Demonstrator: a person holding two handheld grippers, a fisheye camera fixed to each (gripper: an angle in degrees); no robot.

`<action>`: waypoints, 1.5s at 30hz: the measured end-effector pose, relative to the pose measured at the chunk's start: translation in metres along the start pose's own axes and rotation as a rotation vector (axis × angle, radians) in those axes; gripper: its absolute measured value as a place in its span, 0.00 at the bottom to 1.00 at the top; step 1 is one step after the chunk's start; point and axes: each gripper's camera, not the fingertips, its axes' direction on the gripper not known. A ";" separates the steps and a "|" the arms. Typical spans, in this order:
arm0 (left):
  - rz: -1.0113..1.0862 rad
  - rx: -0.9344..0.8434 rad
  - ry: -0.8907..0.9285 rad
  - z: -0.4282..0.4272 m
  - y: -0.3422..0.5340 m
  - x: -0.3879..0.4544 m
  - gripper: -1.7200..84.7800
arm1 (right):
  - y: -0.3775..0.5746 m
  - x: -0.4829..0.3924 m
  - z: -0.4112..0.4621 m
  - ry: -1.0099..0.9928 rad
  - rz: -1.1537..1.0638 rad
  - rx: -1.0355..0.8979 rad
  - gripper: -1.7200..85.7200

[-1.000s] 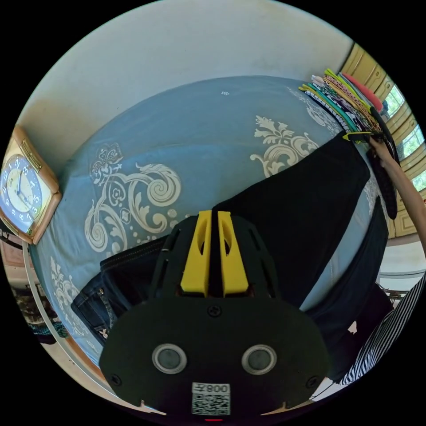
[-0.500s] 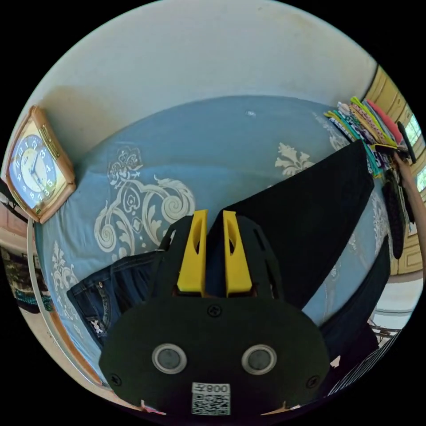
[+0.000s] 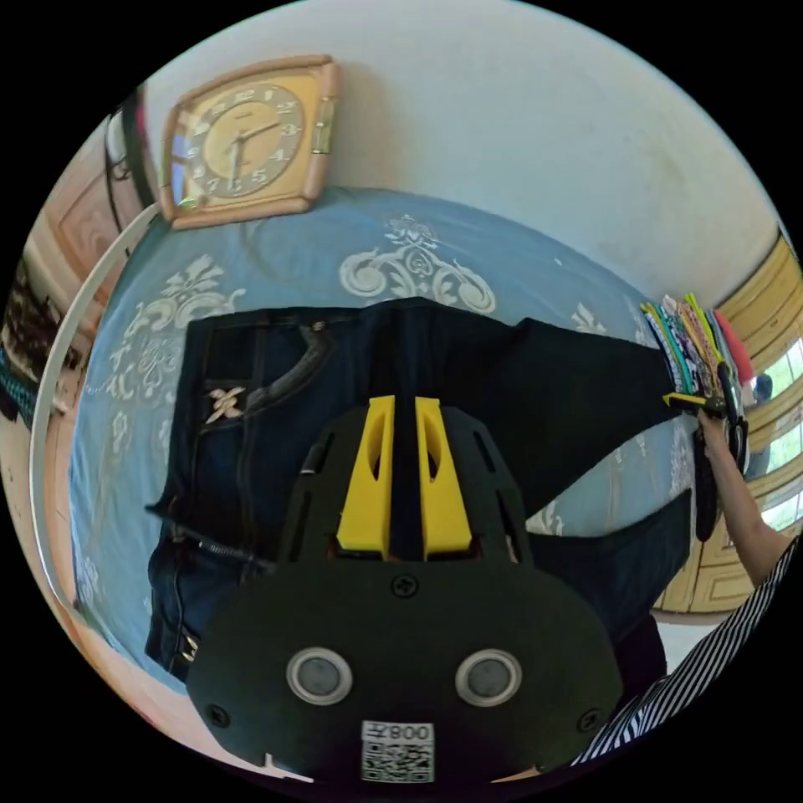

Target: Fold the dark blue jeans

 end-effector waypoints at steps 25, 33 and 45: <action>-0.436 0.064 -0.164 -0.006 -0.008 -0.169 0.17 | -0.188 -0.387 -0.043 -0.455 -0.677 0.290 0.12; -0.346 0.054 -0.176 0.002 0.011 -0.178 0.10 | -0.199 -0.484 -0.006 -0.308 -0.788 0.199 0.10; -0.355 0.215 -0.166 -0.047 0.048 -0.205 0.06 | -0.175 -0.547 -0.035 -0.107 -0.795 0.439 0.07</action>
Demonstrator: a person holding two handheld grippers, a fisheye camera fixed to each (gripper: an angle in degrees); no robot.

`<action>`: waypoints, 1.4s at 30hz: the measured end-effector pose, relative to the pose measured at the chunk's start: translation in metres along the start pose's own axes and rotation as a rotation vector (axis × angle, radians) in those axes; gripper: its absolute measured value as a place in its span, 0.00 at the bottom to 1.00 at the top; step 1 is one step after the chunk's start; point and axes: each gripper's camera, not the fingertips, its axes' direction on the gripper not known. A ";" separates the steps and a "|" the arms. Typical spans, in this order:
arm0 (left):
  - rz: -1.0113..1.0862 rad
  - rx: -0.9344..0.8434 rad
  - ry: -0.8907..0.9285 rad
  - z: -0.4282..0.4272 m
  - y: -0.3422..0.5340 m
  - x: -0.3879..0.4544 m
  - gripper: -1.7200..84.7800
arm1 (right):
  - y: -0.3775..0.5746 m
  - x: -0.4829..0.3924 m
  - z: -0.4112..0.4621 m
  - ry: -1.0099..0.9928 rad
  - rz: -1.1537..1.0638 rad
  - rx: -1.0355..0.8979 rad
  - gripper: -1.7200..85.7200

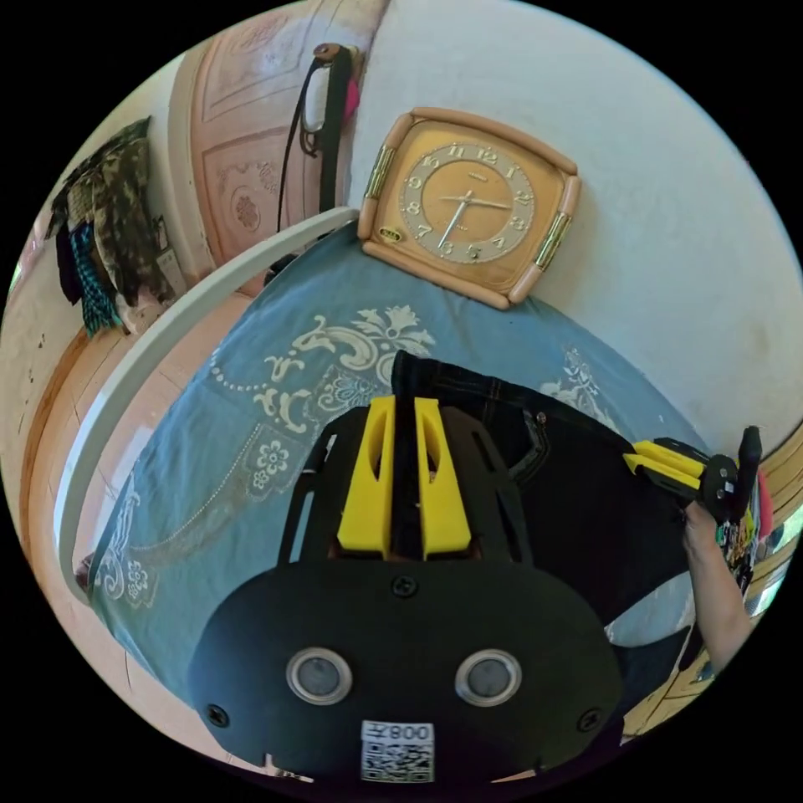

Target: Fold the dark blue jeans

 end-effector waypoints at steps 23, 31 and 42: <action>-0.041 -0.117 0.137 -0.012 0.157 -0.090 0.05 | -0.056 -0.243 0.038 -0.434 -0.194 0.086 0.10; -0.091 -0.098 0.213 0.000 0.171 -0.116 0.02 | -0.048 -0.251 0.044 -0.486 -0.082 0.190 0.05; -0.146 0.101 0.169 -0.026 0.193 -0.129 0.02 | -0.045 -0.343 0.069 -0.199 -0.371 0.074 0.05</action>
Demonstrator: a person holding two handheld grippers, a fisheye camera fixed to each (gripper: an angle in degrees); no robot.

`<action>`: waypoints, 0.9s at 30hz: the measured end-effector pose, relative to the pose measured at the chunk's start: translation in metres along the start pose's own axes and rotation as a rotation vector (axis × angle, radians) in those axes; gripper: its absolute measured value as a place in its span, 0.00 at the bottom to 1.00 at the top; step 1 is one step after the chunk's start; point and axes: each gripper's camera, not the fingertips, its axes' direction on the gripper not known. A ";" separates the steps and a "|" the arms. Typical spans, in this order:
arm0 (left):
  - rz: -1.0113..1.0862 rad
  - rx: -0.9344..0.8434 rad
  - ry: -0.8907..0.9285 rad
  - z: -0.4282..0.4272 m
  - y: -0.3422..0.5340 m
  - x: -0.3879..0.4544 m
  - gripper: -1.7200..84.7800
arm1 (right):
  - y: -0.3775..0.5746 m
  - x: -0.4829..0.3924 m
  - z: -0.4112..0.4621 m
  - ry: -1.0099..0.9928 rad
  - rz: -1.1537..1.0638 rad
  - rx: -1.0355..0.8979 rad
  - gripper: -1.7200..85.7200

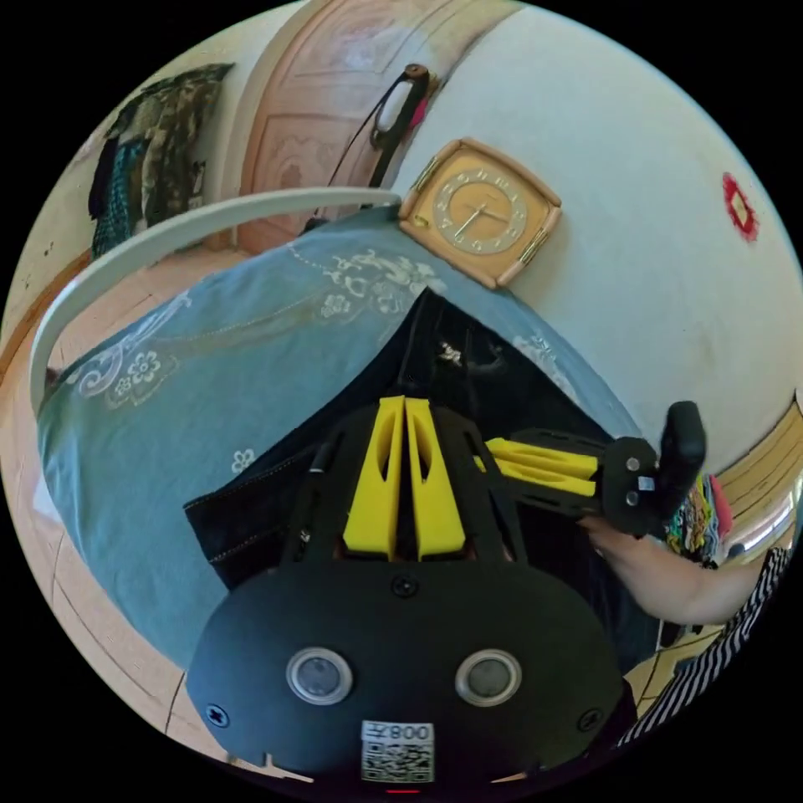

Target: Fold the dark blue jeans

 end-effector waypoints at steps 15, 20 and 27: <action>0.115 -0.203 -0.082 0.045 -0.012 -0.007 0.02 | 0.043 0.040 -0.017 -0.330 0.322 0.166 0.03; 0.115 -0.232 -0.121 0.038 -0.012 -0.013 0.03 | 0.048 0.051 0.012 -0.438 0.389 -0.016 0.02; -0.046 -0.121 -0.157 -0.055 0.026 -0.070 0.11 | 0.142 0.023 -0.072 -0.535 0.470 0.232 0.04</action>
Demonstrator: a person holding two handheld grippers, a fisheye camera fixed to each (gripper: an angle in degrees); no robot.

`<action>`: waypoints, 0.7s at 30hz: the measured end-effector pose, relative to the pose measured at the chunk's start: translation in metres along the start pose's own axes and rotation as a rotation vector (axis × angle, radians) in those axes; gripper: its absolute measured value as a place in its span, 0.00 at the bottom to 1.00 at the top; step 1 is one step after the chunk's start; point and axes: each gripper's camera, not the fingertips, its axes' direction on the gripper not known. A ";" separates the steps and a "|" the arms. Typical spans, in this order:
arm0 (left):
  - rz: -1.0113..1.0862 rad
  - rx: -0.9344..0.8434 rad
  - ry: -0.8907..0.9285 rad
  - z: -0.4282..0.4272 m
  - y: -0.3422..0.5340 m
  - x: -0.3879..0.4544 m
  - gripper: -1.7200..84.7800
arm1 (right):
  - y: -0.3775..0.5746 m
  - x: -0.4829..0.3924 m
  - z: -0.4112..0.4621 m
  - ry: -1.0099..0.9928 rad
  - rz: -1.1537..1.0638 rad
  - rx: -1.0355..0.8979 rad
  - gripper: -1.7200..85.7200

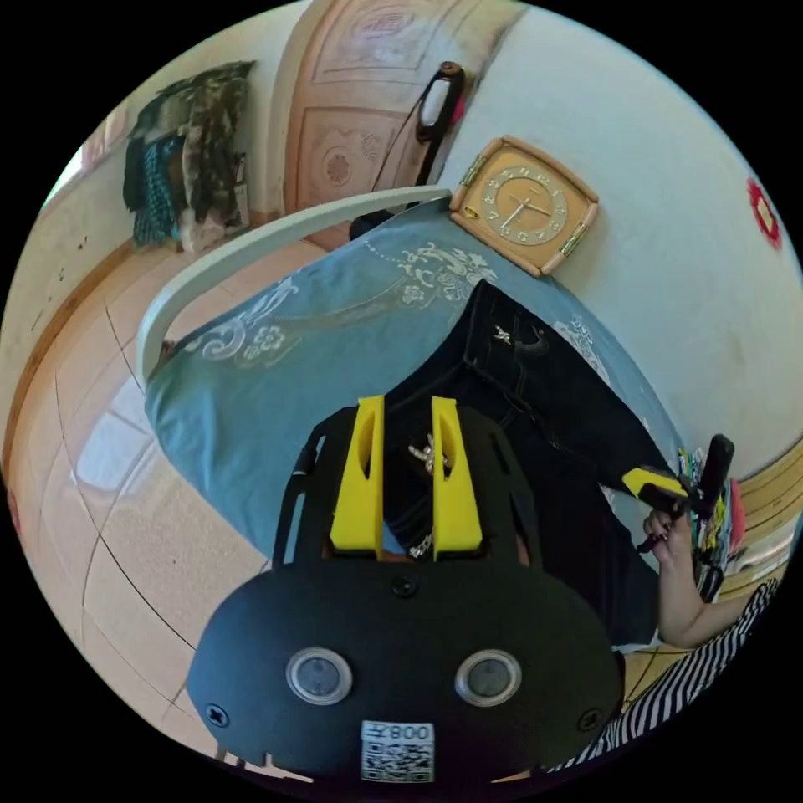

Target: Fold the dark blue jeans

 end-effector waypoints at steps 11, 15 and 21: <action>-0.278 -0.186 0.295 0.034 0.043 -0.065 0.08 | 0.068 -0.149 0.107 0.360 -0.295 -0.377 0.11; -0.288 -0.135 0.328 0.021 0.044 -0.067 0.05 | 0.080 -0.156 0.106 0.376 -0.302 -0.373 0.10; -0.190 -0.116 0.283 0.004 0.037 -0.050 0.04 | 0.098 -0.165 0.096 0.340 -0.302 -0.382 0.12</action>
